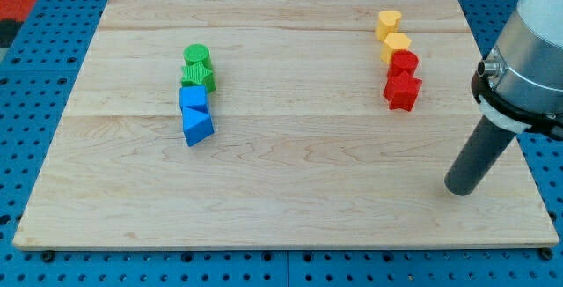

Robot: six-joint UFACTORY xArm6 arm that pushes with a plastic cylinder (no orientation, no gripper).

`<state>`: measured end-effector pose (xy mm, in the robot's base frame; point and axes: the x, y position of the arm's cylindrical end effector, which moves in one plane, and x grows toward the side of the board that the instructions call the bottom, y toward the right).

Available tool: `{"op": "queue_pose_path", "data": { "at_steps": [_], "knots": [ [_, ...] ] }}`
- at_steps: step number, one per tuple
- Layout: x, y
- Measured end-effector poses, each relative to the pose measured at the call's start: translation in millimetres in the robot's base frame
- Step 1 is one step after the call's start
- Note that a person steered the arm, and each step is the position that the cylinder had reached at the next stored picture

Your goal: Move your arm to the bottom center of the board

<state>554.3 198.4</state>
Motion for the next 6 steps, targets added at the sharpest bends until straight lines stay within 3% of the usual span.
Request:
{"op": "queue_pose_path", "data": {
  "at_steps": [4,6],
  "knots": [
    [6.8,-6.8],
    [3.0,-109.2]
  ]
}}
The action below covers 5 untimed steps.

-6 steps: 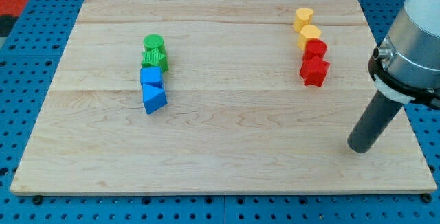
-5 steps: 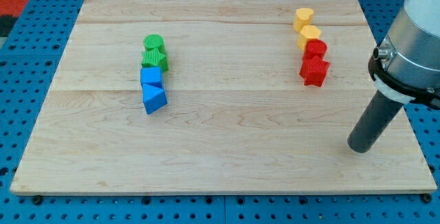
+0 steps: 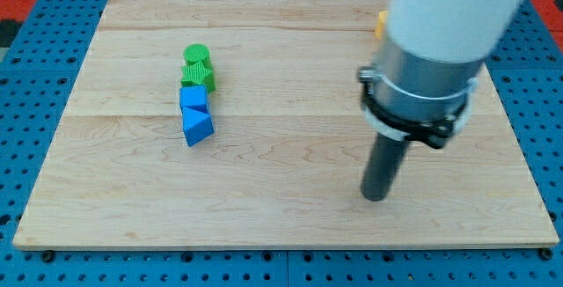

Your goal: Move your arm to the bottom center of the board

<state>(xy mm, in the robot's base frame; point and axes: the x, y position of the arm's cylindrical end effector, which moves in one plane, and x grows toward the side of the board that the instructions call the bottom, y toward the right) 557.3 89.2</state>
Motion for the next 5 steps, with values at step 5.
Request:
{"op": "queue_pose_path", "data": {
  "at_steps": [5],
  "knots": [
    [-37.7,-124.1]
  ]
}}
